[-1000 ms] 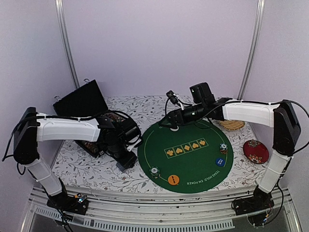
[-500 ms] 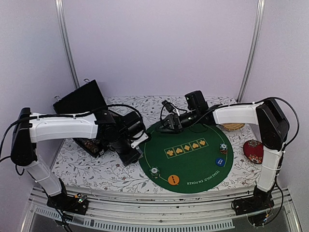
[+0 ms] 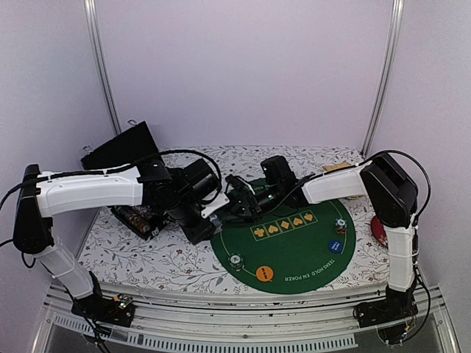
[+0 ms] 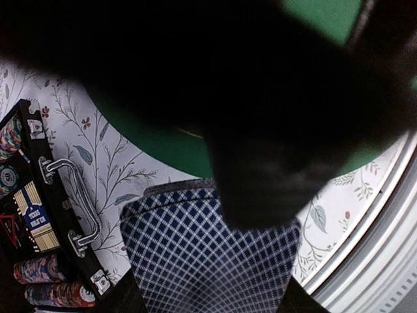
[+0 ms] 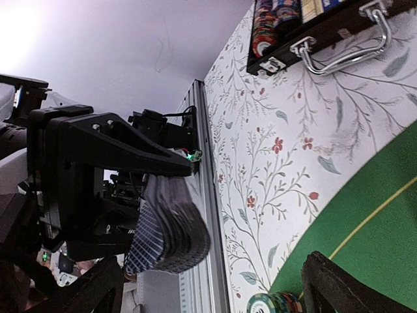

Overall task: Distribute texas hold em gaming equipment
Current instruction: Pass from the left arm to the right, then pass from the right arm to the left, then pick up the poker card from the face-down deck piles, then distribute the poker card in the big blind area, then pick up the poker card from the face-down deck piles.

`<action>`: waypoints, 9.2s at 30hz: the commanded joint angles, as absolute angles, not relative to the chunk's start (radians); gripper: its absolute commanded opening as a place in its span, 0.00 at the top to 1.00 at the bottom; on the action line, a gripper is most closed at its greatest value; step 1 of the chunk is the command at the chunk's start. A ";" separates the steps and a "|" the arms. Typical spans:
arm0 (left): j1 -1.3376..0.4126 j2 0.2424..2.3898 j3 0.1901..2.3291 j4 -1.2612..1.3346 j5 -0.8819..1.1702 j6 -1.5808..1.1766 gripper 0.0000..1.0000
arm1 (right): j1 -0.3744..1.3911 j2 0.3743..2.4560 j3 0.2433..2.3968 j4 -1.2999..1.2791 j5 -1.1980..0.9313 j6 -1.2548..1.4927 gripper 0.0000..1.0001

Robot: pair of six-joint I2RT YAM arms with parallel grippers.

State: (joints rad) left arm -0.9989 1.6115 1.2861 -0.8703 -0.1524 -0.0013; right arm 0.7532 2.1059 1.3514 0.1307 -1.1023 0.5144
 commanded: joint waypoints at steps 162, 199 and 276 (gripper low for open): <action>-0.911 1.539 1.116 -0.677 -0.064 0.063 0.58 | 0.756 1.854 1.482 -0.362 -0.770 0.207 0.98; -0.893 1.482 1.053 -0.618 -0.049 0.054 0.57 | 0.409 1.534 1.276 -0.528 -0.554 0.163 0.98; -0.886 1.486 1.116 -0.645 -0.042 0.063 0.56 | 0.786 2.218 1.625 0.059 -1.101 0.384 0.06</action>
